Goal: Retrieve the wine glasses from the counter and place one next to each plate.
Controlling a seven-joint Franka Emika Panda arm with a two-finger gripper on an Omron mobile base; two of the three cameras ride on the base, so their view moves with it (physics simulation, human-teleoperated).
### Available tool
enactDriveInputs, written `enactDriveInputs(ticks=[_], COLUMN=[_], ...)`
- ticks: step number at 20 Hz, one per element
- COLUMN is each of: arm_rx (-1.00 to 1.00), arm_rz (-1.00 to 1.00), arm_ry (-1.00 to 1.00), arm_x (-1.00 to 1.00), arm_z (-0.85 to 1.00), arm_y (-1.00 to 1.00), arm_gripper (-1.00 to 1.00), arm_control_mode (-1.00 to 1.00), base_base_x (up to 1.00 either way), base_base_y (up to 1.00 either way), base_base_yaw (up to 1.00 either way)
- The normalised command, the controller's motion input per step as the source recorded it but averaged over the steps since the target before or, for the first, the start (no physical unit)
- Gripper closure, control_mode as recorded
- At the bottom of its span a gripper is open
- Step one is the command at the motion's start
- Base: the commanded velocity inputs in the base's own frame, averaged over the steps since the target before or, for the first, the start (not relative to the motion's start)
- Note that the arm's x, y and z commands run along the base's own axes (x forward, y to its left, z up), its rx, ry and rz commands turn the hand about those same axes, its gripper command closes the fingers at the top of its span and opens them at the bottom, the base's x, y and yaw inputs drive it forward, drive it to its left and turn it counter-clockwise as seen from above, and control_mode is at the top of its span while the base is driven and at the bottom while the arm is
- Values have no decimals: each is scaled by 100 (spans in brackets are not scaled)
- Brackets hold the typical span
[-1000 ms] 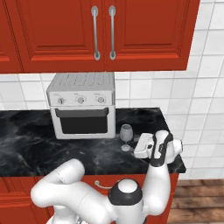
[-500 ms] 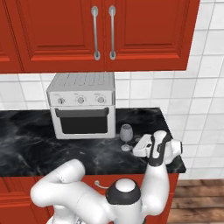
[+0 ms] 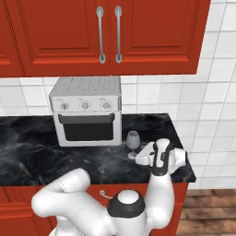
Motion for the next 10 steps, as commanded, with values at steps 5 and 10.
enactDriveInputs(ticks=[5,10], arm_rx=[0,0], arm_rz=[-7,-10], arm_ry=[0,0], arm_x=[0,0], arm_z=[0,0], arm_y=[17,14], arm_gripper=[-100,-100], arm_control_mode=[-100,-100], base_base_x=[0,0], base_base_y=[0,0], base_base_yaw=[0,0])
